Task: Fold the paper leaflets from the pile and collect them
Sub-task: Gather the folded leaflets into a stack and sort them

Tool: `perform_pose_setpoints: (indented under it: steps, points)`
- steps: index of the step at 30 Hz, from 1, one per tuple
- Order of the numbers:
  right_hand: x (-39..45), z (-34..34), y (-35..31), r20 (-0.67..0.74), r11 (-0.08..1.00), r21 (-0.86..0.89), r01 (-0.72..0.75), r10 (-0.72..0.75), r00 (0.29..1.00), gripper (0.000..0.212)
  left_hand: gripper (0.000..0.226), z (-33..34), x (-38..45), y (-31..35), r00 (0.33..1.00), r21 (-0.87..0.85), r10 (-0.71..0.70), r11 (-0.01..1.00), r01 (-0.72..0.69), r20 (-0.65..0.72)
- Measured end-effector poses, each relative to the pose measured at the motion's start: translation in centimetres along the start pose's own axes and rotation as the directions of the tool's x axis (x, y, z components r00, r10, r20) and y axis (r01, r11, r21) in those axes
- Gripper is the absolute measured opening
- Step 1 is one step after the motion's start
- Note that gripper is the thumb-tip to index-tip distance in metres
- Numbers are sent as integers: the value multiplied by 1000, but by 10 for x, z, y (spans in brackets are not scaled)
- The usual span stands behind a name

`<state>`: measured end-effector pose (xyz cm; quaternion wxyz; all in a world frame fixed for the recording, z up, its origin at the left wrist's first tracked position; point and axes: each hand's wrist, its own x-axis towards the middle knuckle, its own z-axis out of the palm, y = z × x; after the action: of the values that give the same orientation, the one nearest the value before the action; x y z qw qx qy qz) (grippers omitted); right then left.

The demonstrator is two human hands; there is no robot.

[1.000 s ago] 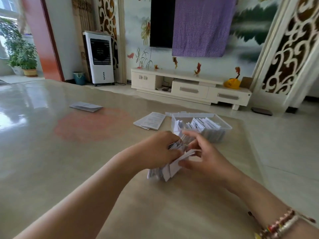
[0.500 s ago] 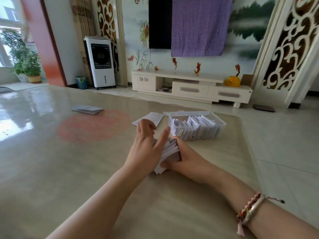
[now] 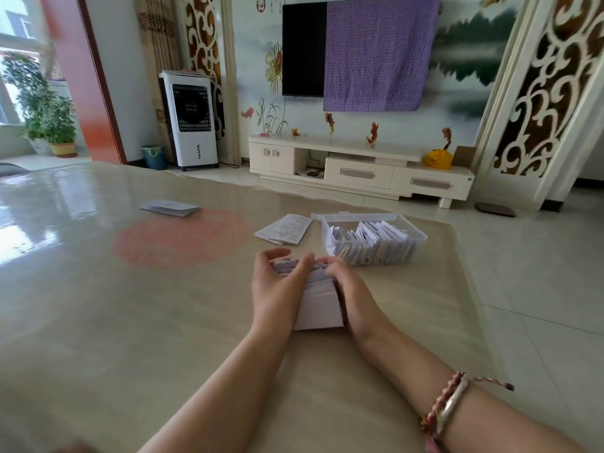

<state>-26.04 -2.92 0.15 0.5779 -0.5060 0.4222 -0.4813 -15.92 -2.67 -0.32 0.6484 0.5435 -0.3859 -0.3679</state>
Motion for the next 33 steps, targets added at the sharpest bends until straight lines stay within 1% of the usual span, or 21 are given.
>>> perform_pose_setpoints:
  steps: [1,2,3,5,6,7,9,11,13,16,18,20,22,24,26,28,30,32,33]
  points:
    - [1,5,1,-71,1000,0,20,-20,997,46,33,2,0,0,1000,7,9,1000,-9,-14]
    - [1,11,3,-152,997,-55,52,-59,987,43,30,4,0,-1,999,13,21,1000,-20,-26]
    - [2,17,5,-240,988,-137,77,-108,965,39,26,7,-1,-2,999,14,27,1000,-26,-32]
    - [2,25,7,-390,954,-275,115,-220,894,34,16,11,-2,-1,998,-16,32,999,-32,-46]
    - [1,27,5,-426,941,-318,114,-249,870,30,14,13,-2,-1,998,-27,33,999,-34,-58]
    - [2,27,6,-442,933,-347,96,-253,860,26,14,13,-2,-1,997,-16,43,999,-44,-69]
    - [4,26,7,-432,923,-375,92,-262,863,20,11,14,-2,-2,993,36,77,997,-74,-86]
    - [5,24,8,-410,919,-375,121,-282,867,16,4,13,0,-3,987,65,113,992,-106,-113]
    - [7,22,8,-414,921,-367,129,-286,864,18,3,12,3,-4,982,76,131,990,-122,-133]
    - [9,21,10,-420,917,-373,143,-304,855,26,5,13,3,-2,986,83,136,988,-128,-93]
    - [10,20,9,-417,923,-344,173,-316,852,27,6,14,1,-2,982,77,186,980,-182,-46]
    - [11,19,8,-382,921,-343,185,-316,868,27,8,13,2,-2,972,92,233,969,-229,-35]
    - [13,18,7,-343,895,-418,156,-314,885,28,8,12,5,-3,976,104,209,974,-202,-64]
    - [14,16,8,-340,876,-461,141,-321,884,30,9,11,4,-4,981,126,177,978,-166,-79]
    - [15,15,7,-338,887,-439,142,-309,889,32,9,11,3,-3,990,112,135,985,-131,-35]
    - [14,18,6,-324,911,-386,143,-279,904,34,17,11,4,-3,995,62,98,993,-98,10]
    - [11,21,5,-289,917,-364,164,-278,916,38,20,11,6,-2,992,81,127,989,-127,1]
    - [8,19,2,-253,906,-385,178,-289,923,44,19,11,6,-3,981,158,190,971,-181,-44]
    - [6,16,0,-224,911,-380,161,-260,939,47,22,11,5,-4,976,189,214,961,-201,-49]
